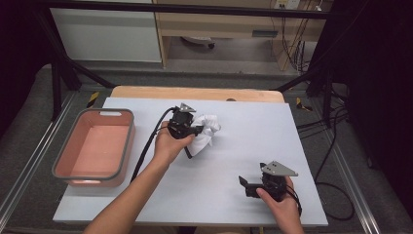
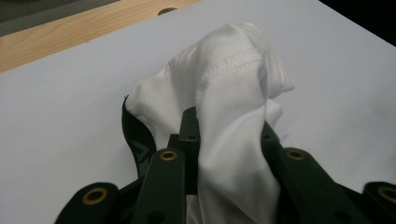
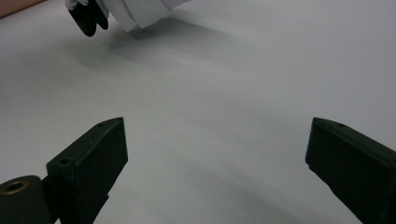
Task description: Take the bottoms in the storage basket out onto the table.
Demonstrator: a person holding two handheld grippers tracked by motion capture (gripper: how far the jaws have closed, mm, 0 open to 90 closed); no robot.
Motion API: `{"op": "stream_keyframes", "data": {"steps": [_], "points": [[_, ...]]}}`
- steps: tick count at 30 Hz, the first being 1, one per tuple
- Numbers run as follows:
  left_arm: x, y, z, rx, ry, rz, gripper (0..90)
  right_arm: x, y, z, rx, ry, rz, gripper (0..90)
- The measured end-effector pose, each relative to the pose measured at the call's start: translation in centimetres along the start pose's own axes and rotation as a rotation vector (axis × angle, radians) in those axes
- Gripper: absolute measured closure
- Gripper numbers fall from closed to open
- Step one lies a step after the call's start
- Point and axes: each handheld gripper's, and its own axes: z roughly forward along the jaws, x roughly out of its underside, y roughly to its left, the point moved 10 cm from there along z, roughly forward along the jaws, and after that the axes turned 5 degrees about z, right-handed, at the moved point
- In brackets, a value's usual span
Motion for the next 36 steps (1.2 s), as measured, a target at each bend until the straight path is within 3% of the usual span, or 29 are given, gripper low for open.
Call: {"op": "stream_keyframes", "data": {"steps": [16,36], "points": [[1.3,-0.4,1.9,-0.006,0.015,-0.004,71.6,0.1,0.1,0.1,-0.003,0.007,-0.010,5.9],[1.3,-1.5,2.9,0.016,0.006,-0.007,70.6,0.2,0.2,0.2,-0.005,0.012,-0.012,5.9]]}}
